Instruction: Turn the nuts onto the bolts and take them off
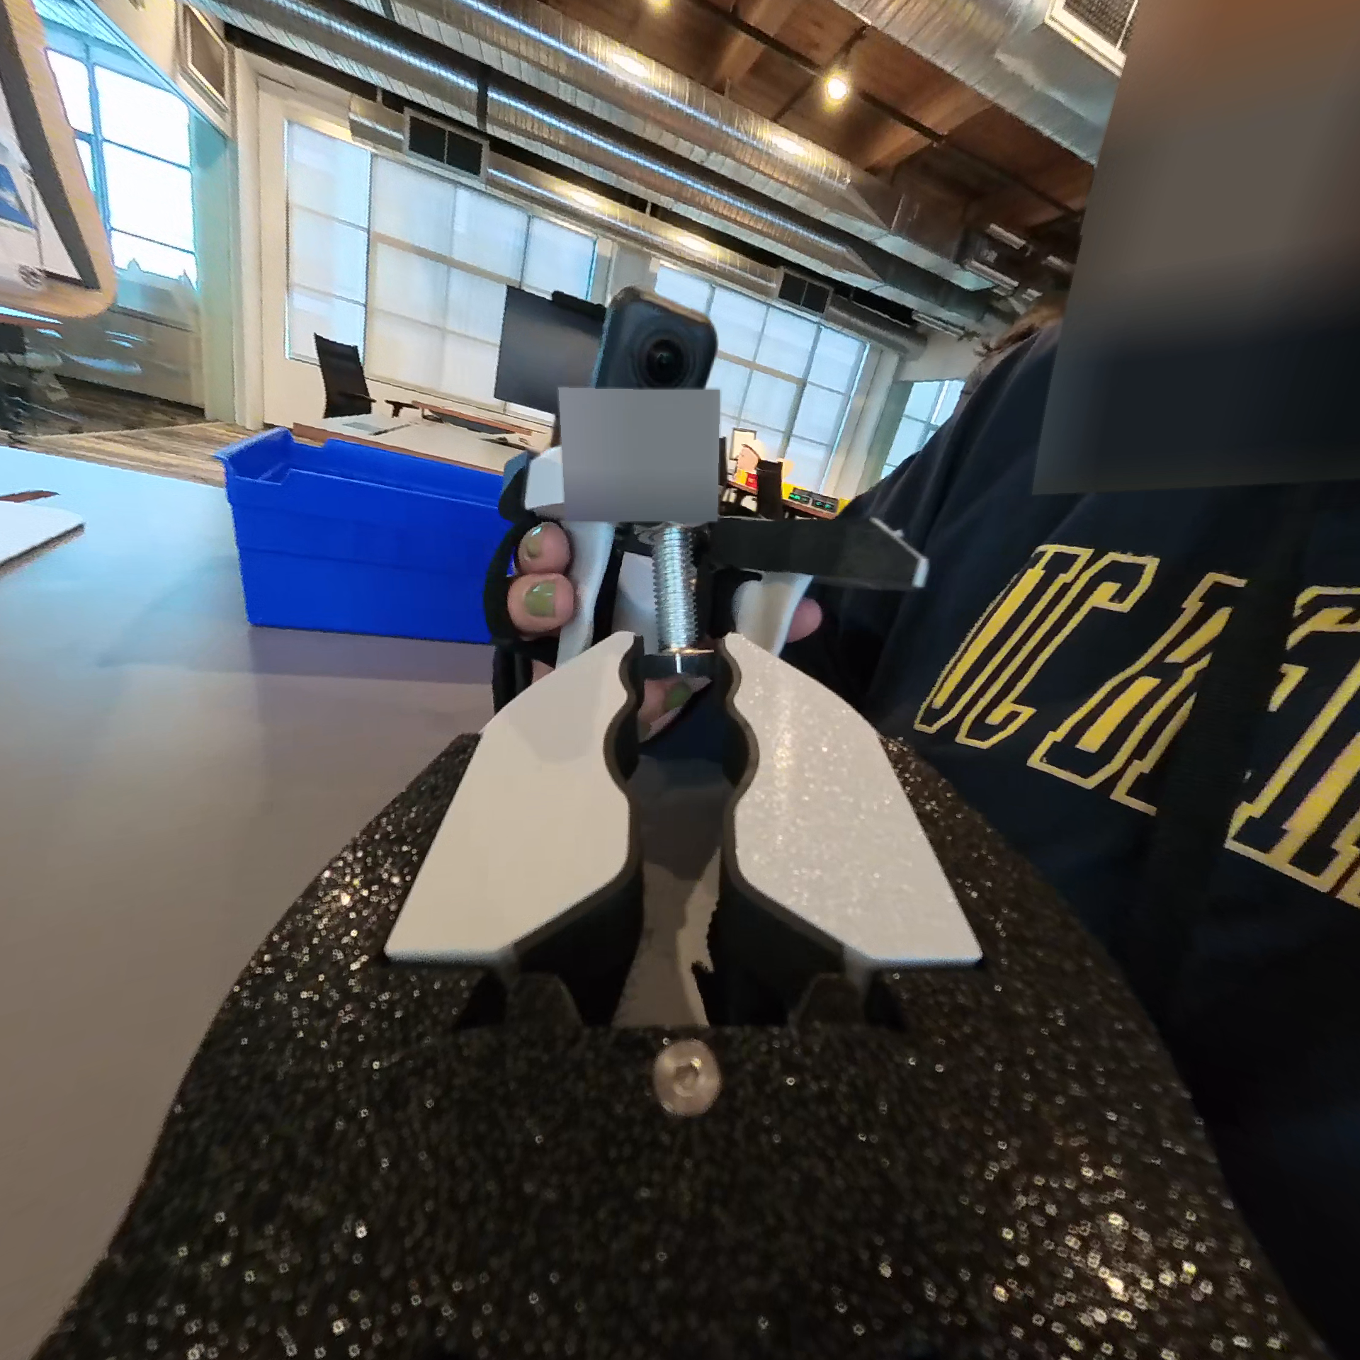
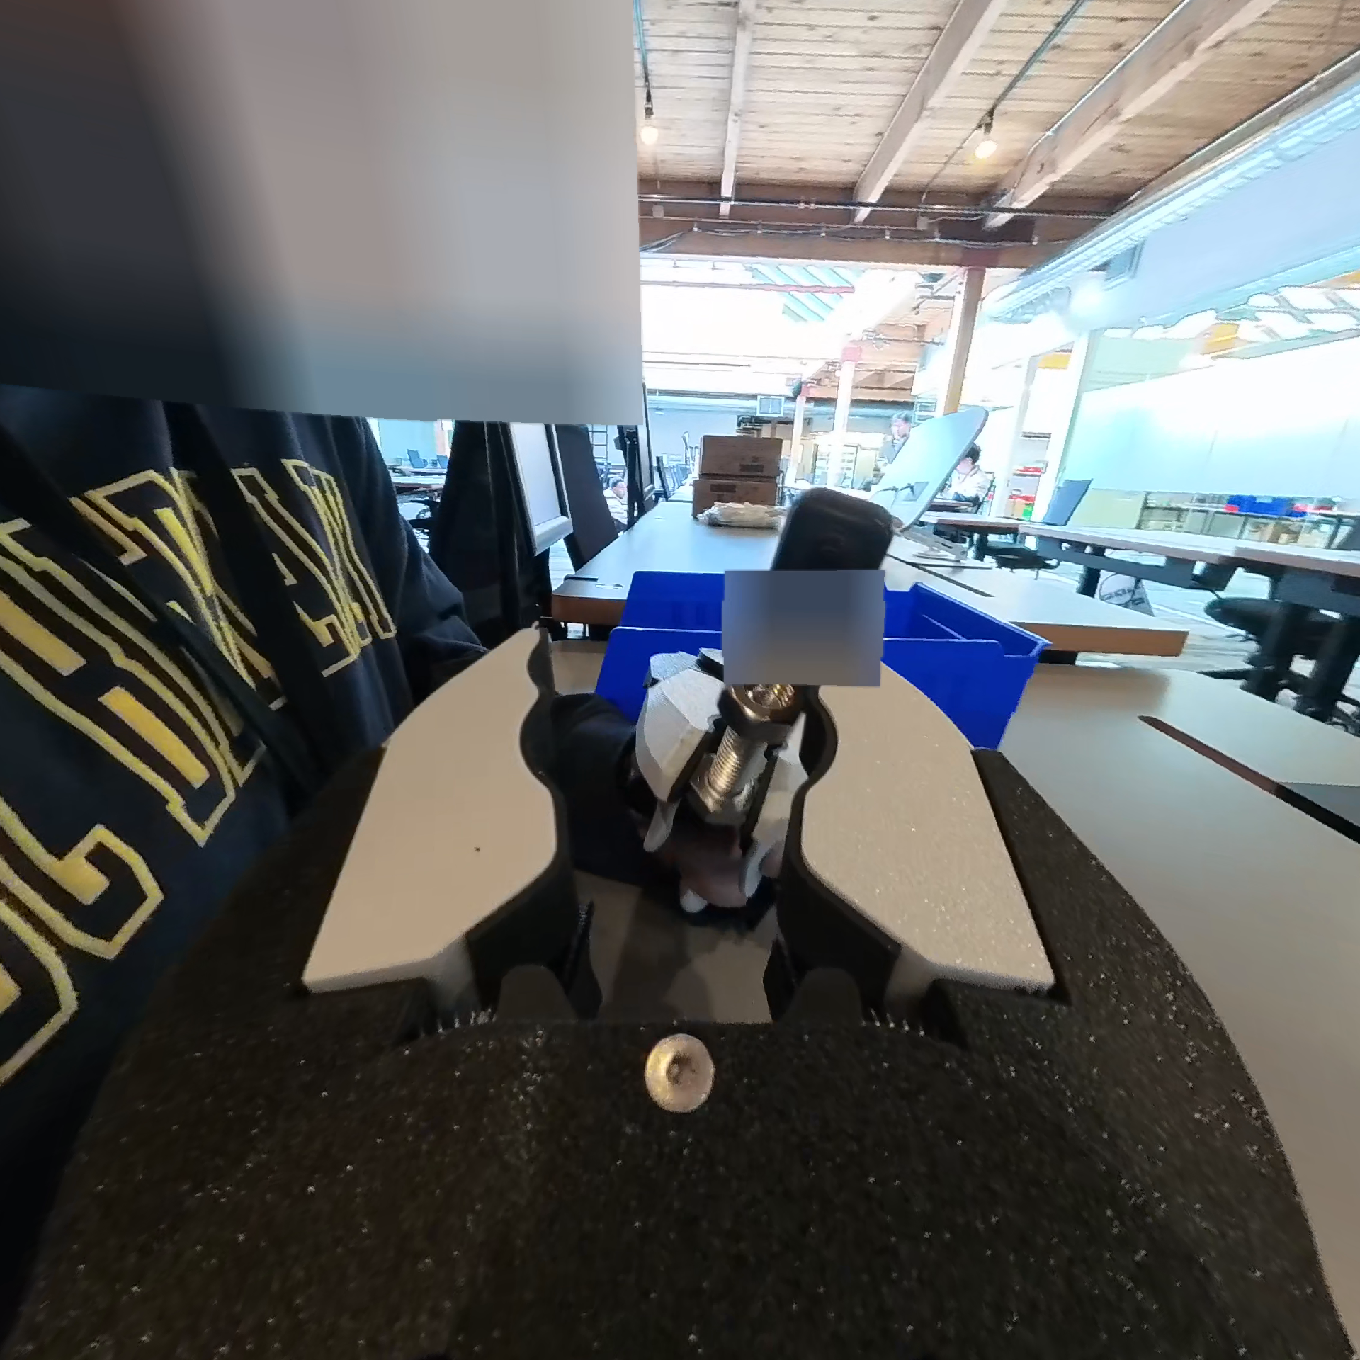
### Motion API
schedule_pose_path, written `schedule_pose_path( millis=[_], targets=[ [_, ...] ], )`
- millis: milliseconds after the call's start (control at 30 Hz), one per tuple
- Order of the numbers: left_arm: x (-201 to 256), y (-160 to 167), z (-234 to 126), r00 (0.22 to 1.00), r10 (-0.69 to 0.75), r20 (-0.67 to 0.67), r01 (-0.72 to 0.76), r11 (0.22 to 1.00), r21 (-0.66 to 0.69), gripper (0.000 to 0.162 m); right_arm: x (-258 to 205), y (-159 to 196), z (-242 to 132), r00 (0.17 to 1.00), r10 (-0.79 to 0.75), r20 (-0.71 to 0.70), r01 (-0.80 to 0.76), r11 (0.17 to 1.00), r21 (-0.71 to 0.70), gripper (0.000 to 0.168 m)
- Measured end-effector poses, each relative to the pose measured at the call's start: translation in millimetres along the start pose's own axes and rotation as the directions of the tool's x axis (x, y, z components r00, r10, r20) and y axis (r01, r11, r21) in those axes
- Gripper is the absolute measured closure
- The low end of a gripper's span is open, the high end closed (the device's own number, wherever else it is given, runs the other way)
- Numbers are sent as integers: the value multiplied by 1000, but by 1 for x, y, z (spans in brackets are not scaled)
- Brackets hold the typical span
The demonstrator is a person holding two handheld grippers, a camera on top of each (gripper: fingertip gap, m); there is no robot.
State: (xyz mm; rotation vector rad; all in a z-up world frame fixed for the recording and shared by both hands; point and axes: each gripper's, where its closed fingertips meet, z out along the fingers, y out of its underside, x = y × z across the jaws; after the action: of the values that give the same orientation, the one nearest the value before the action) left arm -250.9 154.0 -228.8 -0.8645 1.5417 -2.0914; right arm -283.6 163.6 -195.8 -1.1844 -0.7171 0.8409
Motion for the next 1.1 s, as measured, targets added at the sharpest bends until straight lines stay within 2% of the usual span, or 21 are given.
schedule_pose_path(
  millis=[300, 433, 500, 600, 733, 933, 1100],
  targets=[
    [-4, -15, -12, 1000, -2, 26, 0, 997, 80, 145, 10, -1, -7, 999, -7, -42, 7, 1000, -12, 107],
    [-9, -23, -20, 999, -33, 37, 28, 990, 141, 145, 14, -5, -15, 999, 9, -40, -8, 1000, 16, 122],
    [-9, -25, -22, 998, -48, 29, 43, 986, 159, 145, 19, -10, -19, 997, 42, -63, -39, 997, 60, 121],
    [-6, -21, -17, 999, -53, 7, 51, 990, 134, 145, 23, -13, -18, 995, 43, -94, -34, 994, 103, 109],
    [-1, -9, -6, 996, -78, -37, 81, 994, 70, 144, 13, -8, -8, 998, 1, -62, 4, 997, 74, 102],
    [6, 4, 3, 992, -99, -82, 99, 995, -3, 144, -2, 2, 2, 999, -37, 2, 37, 999, 23, 102],
    [4, 0, 0, 992, -97, -81, 100, 995, 23, 144, -2, 4, 1, 1000, -28, 9, 28, 999, 18, 104]
  ],
)
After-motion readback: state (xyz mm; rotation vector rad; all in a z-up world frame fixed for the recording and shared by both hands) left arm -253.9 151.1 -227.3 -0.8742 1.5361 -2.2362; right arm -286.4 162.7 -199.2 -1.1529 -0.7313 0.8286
